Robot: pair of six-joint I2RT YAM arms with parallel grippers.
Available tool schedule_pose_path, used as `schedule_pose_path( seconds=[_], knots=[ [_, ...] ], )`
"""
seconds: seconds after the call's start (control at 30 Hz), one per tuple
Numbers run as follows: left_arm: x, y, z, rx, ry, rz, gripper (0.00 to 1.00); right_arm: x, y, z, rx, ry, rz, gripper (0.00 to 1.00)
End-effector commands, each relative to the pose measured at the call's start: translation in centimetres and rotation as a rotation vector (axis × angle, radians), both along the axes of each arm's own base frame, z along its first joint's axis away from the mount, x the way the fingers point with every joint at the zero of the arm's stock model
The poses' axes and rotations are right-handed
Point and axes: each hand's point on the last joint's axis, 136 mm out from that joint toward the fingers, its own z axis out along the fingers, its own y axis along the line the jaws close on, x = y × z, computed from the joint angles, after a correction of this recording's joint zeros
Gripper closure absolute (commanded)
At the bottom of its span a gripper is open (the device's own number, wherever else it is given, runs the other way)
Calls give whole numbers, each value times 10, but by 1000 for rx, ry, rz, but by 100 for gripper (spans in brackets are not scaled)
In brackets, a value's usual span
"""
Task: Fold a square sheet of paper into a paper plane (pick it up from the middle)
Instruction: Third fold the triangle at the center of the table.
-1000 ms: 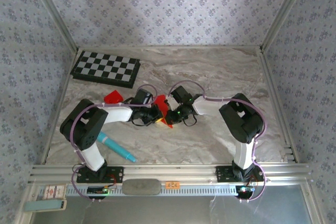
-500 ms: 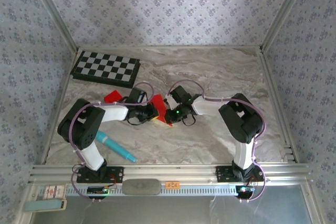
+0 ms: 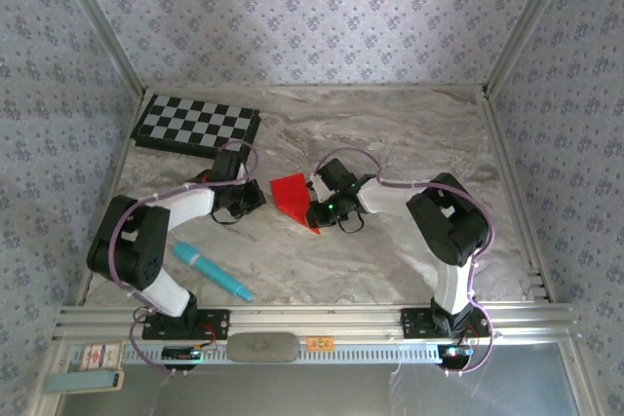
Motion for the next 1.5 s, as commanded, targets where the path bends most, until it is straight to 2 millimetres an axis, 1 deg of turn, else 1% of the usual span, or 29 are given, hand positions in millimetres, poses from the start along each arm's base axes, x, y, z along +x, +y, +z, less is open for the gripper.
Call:
schedule_pose_path(
  seconds=[0.0, 0.07, 0.13, 0.2, 0.27, 0.37, 0.43, 0.6, 0.77, 0.93, 1.03, 1.23, 1.47],
  knots=[
    [9, -1, 41, -29, -74, 34, 89, 4, -4, 20, 6, 12, -51, 94],
    [7, 1, 51, -53, -86, 63, 84, 16, 5, 50, 74, -62, -63, 89],
    [3, 2, 55, -73, -86, 88, 80, 24, 5, 75, 121, -133, -92, 81],
    [-1, 1, 55, -102, -79, 108, 75, 29, 1, 86, 136, -180, -120, 75],
    [-5, -2, 54, -142, -70, 120, 71, 30, -2, 88, 131, -198, -130, 73],
    [-8, -10, 48, -197, -45, 134, 67, 27, 2, 80, 122, -172, -117, 73],
    [-9, -17, 45, -234, -33, 137, 66, 25, 6, 73, 110, -151, -103, 75],
    [-12, -31, 36, -262, -3, 131, 66, 26, 12, 52, 61, -122, -86, 76],
    [-14, -41, 23, -257, 37, 120, 68, 34, 4, 28, -31, -115, -113, 77],
    [-15, -45, 16, -262, 61, 120, 69, 34, -1, 5, -119, -81, -108, 79],
    [-15, -47, 13, -269, 72, 120, 70, 34, -4, -1, -137, -71, -114, 79],
    [-16, -56, 8, -297, 94, 113, 70, 29, -6, -14, -159, -33, -108, 80],
    [-11, -65, 4, -325, 107, 100, 70, 26, -10, -19, -165, -14, -110, 80]
  ],
)
